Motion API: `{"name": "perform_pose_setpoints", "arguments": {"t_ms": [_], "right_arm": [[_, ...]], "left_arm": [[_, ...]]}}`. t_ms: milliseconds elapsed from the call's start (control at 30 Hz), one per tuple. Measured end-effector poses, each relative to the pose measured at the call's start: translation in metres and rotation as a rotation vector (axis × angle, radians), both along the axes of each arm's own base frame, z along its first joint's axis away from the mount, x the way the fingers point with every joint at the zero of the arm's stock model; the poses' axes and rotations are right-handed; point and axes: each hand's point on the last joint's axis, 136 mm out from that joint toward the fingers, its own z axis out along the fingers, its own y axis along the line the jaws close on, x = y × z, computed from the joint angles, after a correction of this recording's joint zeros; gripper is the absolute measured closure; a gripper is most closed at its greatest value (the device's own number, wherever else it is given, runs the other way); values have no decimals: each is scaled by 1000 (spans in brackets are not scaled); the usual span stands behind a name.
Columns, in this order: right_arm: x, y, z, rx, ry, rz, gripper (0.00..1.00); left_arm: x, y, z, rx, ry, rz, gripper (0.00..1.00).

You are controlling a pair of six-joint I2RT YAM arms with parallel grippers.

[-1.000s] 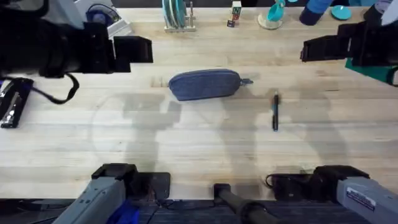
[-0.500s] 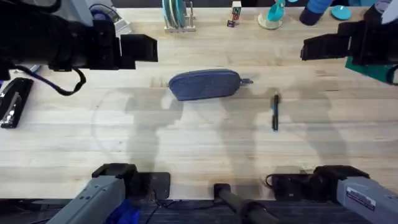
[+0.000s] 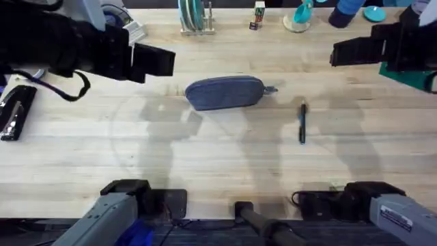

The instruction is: Unzip the bag, pick up the pens from the table one at a time and place them inside, then zip the bag closed.

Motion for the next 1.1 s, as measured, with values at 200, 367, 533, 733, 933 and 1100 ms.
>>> {"name": "perform_pose_setpoints", "arguments": {"t_ms": [200,367,533,733,933,1100], "right_arm": [[0,0,0,0,0,0,5],[1,0,1,0,-4,0,5],[2,0,1,0,-9,0,5],[2,0,2,0,-11,0,4],[4,0,3,0,-21,0,4],[4,0,3,-3,-22,4,5]], "left_arm": [[12,3,-8,-37,0,-136,8],[17,-3,-14,-147,-18,-304,8],[11,-18,-25,-275,-30,-523,8],[23,-28,-45,-369,-107,-740,7],[45,-29,-87,-417,-220,-917,4],[54,-30,-110,-451,-282,-973,4]]}}
